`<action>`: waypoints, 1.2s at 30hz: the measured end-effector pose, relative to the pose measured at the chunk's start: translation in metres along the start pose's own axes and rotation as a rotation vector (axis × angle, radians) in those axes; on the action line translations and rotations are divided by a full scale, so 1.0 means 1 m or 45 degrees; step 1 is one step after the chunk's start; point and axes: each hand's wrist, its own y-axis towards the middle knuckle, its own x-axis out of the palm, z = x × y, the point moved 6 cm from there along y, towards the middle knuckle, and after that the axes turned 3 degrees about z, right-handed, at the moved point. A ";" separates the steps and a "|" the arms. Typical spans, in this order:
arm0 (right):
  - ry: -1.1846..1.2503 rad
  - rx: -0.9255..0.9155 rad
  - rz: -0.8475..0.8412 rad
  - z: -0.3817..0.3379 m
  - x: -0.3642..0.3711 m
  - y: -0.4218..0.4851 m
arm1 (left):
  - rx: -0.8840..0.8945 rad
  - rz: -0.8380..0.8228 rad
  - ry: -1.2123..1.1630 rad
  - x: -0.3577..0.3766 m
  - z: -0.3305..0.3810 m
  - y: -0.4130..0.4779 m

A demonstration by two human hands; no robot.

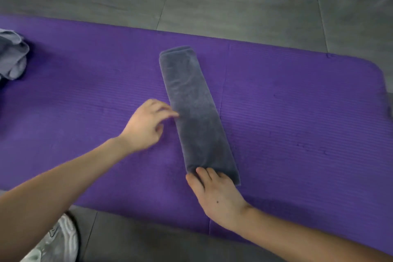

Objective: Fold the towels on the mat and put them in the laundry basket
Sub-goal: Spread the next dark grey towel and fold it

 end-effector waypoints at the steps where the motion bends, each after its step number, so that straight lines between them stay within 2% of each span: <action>1: 0.081 0.081 0.002 0.003 0.000 0.001 | 0.188 -0.089 0.032 0.006 0.026 -0.020; 2: 0.169 0.141 0.015 0.008 -0.001 0.000 | 0.329 -0.167 0.051 0.015 0.049 -0.041; 4: 0.306 0.132 0.036 0.017 -0.004 -0.008 | 0.467 -0.261 0.085 0.031 0.083 -0.075; 9: 0.114 -0.180 -0.186 0.041 0.005 -0.050 | 0.471 -0.256 0.250 0.060 0.108 -0.085; 12: 0.047 -0.200 -0.290 0.058 0.008 -0.067 | 0.597 -0.224 0.331 0.067 0.123 -0.084; 15: 0.087 -0.174 -0.294 0.069 0.007 -0.069 | 0.583 -0.161 0.306 0.067 0.127 -0.079; 17: 0.141 -0.157 -0.269 0.072 0.006 -0.067 | 0.467 -0.110 0.184 0.061 0.126 -0.073; 22: 0.335 -0.016 -0.054 0.081 -0.005 -0.047 | 0.082 -0.162 -0.435 0.033 0.115 -0.059; 27: 0.727 0.322 0.234 0.103 -0.022 -0.020 | -0.248 -0.208 -0.729 0.010 0.101 -0.044; 32: 1.205 0.647 0.145 0.128 -0.020 0.018 | -0.581 -0.072 -0.988 0.004 0.066 -0.031; 34: 1.420 0.749 0.111 0.134 -0.014 0.040 | -0.787 0.044 -1.141 0.005 0.050 -0.022; 36: 1.506 0.873 0.096 0.142 -0.005 0.061 | -1.016 0.183 -1.283 0.009 0.037 -0.012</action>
